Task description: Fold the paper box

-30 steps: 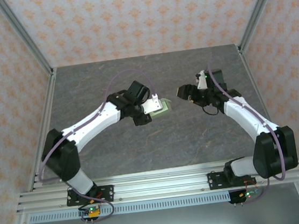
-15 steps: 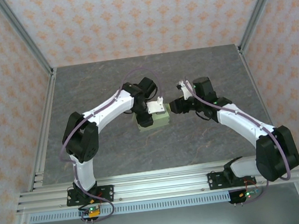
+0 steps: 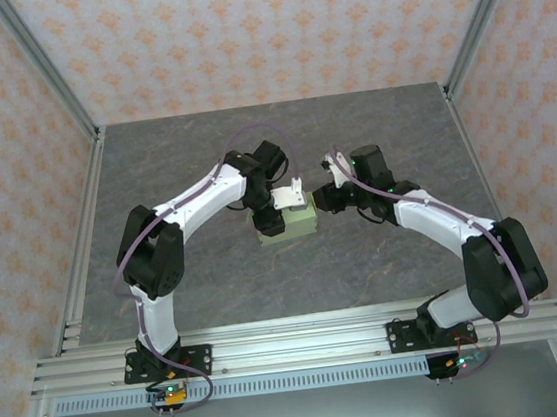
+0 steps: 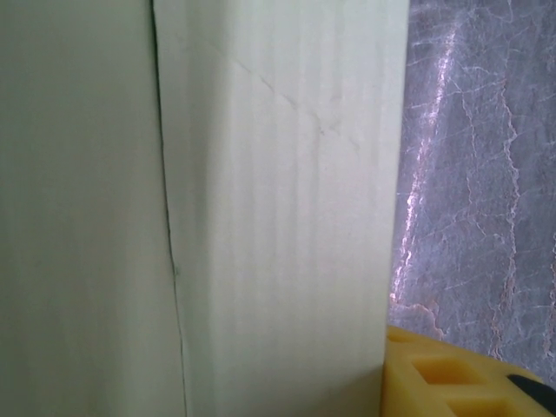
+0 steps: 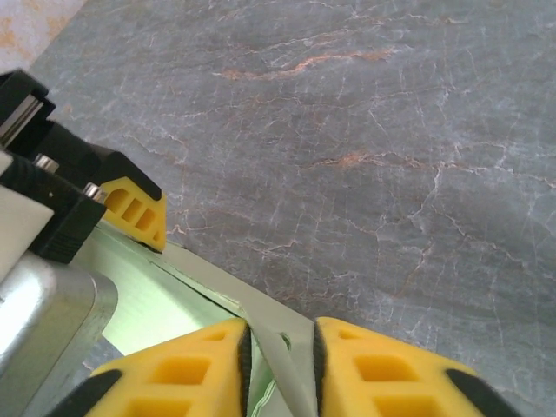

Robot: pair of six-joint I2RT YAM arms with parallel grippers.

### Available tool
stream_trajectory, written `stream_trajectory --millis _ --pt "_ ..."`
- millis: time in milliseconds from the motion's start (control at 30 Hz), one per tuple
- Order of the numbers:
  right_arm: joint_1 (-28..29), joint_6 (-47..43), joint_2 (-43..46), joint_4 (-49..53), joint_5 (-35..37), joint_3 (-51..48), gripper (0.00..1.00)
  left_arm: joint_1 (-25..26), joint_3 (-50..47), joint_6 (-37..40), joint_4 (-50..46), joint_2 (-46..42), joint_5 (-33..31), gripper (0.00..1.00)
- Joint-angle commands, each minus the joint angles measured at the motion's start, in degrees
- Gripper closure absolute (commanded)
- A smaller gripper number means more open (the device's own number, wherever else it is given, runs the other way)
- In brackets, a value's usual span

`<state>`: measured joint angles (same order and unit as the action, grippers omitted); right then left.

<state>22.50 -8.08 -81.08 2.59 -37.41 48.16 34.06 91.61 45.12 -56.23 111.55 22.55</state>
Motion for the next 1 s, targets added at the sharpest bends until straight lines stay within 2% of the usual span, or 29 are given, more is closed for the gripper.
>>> stream_trajectory --millis 0,133,233,333,433,533,733,867,967 --pt "0.5 -0.91 -1.93 -1.33 -0.88 2.72 0.84 -0.11 1.35 0.88 -2.09 1.45 1.45 0.52" --pt "1.21 0.34 -1.6 -0.55 -0.38 2.87 0.9 -0.29 1.48 -0.46 -0.56 1.22 1.2 0.52" --pt "2.22 3.06 0.52 -1.34 3.51 1.0 0.96 -0.72 2.22 -4.73 1.36 1.38 -0.27 0.51" --pt "5.23 7.13 3.32 -5.61 12.76 -2.71 0.96 -1.1 1.6 -9.86 4.63 0.21 2.39 0.49" --pt "9.57 13.35 5.09 -10.55 24.98 -6.41 0.96 -1.18 -2.01 -14.36 10.62 -3.09 6.15 0.49" --pt "13.28 17.48 6.58 -16.17 35.09 -10.28 0.97 -1.14 -4.77 -17.36 14.36 -5.13 7.26 0.49" --pt "18.14 17.18 6.84 -17.87 44.01 -12.54 0.98 -1.44 -6.74 -18.77 15.54 -6.21 8.26 0.48" --pt "20.73 16.38 7.01 -19.33 48.52 -14.63 1.0 -3.44 -10.63 -27.02 22.13 -11.72 11.77 0.44" --pt "22.76 16.32 7.73 -20.22 52.67 -15.6 1.0 -4.65 -15.77 -36.06 29.29 -17.64 9.78 0.41"
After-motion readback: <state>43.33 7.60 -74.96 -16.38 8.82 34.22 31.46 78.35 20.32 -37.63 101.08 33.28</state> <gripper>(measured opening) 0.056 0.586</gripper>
